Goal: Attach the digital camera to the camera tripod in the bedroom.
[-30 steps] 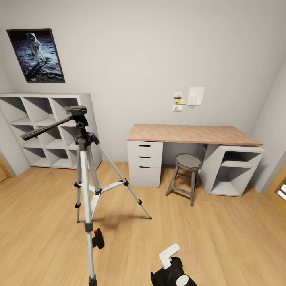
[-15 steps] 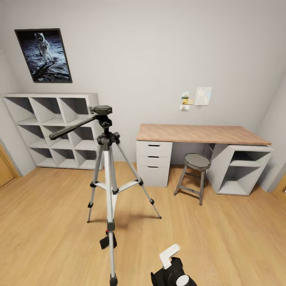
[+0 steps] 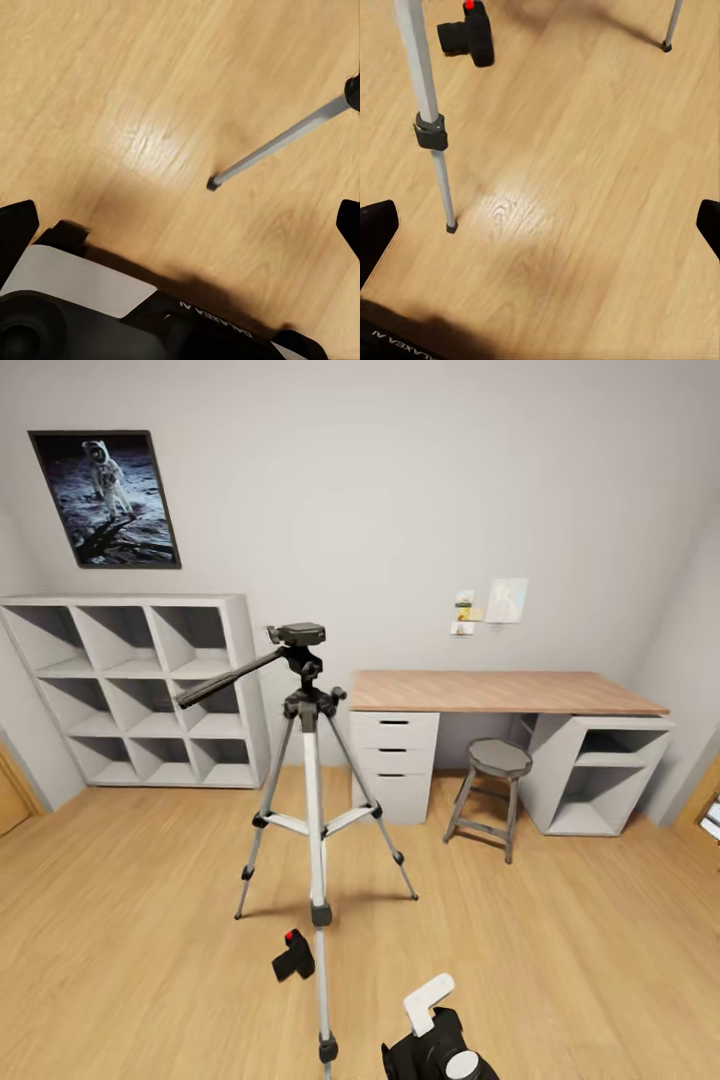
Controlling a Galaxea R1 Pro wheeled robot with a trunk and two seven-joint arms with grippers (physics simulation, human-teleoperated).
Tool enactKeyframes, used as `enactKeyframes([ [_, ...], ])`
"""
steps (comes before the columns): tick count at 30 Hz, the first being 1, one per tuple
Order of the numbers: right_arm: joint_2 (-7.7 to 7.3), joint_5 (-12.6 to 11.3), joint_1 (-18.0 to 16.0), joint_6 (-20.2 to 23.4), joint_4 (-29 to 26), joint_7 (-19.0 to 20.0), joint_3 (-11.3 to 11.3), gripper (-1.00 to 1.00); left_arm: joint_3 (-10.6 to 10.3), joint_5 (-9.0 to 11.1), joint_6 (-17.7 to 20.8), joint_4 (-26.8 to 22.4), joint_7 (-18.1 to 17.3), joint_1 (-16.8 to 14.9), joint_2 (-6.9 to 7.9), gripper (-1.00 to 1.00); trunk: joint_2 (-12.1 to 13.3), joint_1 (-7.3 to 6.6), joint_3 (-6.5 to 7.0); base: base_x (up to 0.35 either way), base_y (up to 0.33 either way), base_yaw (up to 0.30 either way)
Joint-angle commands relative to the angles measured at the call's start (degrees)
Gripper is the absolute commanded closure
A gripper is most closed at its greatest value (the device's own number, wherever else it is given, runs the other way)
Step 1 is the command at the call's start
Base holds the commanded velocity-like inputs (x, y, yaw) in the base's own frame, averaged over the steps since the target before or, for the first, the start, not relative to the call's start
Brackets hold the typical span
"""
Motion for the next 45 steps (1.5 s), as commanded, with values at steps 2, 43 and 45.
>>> enactKeyframes([
  [2, -0.03, 0.3, 0.0, 0.6, -0.1, 0.0, 0.0, -1.00, 0.1, 0.6, 0.2, 0.0, 0.3, 0.0, 0.01, -1.00, 0.0, -0.01, -0.05, -0.105, 0.326, -0.203],
  [43, -3.15, -0.1, 0.2, 6.1, -3.9, 0.0, -3.6, -1.00, 0.6, 17.2, 0.3, 2.4, 11.6, -6.9, 0.50, -1.00, 0.0, -0.01, -0.05, -0.113, 0.203, -0.240],
  [45, -3.15, -0.1, 0.2, 6.1, -4.0, 0.0, -3.7, -1.00, 0.6, 17.2, 0.3, 2.5, 11.6, -6.9, 0.53, -1.00, 0.0, -0.01, -0.05, -0.003, 0.004, -0.053],
])
